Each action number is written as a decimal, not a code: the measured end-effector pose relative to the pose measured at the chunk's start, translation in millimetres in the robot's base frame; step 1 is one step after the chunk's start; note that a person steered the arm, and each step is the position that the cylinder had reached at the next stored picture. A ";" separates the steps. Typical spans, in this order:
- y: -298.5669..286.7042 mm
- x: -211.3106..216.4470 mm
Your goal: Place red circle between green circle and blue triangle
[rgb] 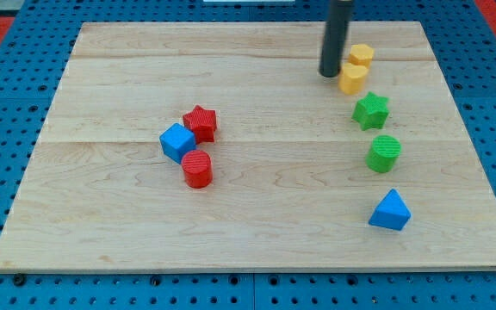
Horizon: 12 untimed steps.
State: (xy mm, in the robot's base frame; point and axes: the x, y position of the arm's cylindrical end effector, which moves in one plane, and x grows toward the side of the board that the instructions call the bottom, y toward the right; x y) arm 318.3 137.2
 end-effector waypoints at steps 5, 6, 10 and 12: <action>-246.0 135.3; -272.7 168.3; -230.9 206.5; -64.4 208.1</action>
State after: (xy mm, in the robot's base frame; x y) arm 526.4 72.8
